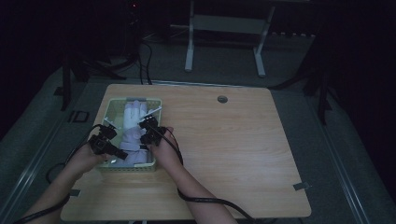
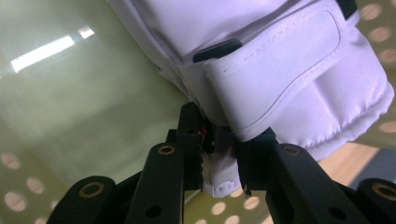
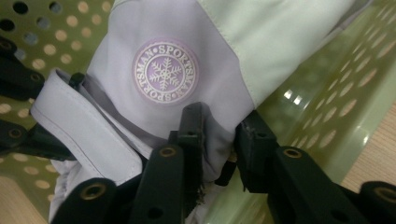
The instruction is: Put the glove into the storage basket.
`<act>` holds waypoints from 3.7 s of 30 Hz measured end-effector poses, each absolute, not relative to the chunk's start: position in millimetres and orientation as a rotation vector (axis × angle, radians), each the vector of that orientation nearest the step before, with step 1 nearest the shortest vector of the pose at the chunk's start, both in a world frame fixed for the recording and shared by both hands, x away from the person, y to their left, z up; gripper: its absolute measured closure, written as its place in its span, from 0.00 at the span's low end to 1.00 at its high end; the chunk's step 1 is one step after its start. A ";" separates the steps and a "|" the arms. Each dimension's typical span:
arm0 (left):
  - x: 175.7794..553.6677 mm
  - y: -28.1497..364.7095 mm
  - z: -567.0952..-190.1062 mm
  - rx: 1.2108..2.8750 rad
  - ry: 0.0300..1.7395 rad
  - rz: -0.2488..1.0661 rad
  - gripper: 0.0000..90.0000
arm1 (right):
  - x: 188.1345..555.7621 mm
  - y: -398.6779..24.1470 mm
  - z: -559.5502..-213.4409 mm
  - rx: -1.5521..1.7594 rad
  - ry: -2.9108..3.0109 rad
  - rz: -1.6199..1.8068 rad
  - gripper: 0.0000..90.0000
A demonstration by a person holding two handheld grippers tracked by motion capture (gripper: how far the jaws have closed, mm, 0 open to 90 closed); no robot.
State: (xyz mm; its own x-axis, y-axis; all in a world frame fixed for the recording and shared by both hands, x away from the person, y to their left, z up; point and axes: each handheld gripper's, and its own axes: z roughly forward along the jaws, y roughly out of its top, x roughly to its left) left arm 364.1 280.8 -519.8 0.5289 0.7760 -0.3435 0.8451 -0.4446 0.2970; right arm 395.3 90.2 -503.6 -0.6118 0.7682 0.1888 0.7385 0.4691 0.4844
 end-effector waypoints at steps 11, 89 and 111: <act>362.4 279.9 -519.5 2.328 1.341 -0.186 0.69 | 392.5 90.8 -498.3 1.253 2.629 0.871 0.52; 300.5 133.1 -465.6 1.999 0.900 0.272 0.03 | 388.2 -82.9 -470.9 1.052 2.498 1.101 0.16; 291.5 81.1 -495.7 2.096 0.786 0.186 0.03 | 377.7 -132.7 -511.7 1.073 2.497 1.039 0.16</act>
State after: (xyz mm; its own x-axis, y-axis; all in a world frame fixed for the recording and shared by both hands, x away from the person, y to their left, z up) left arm 291.5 81.1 -495.7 0.7895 0.5957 -0.1474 0.4661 -0.4260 0.7754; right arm 377.7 -132.7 -511.7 -0.7047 0.7067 0.0625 0.5423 0.4799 0.6896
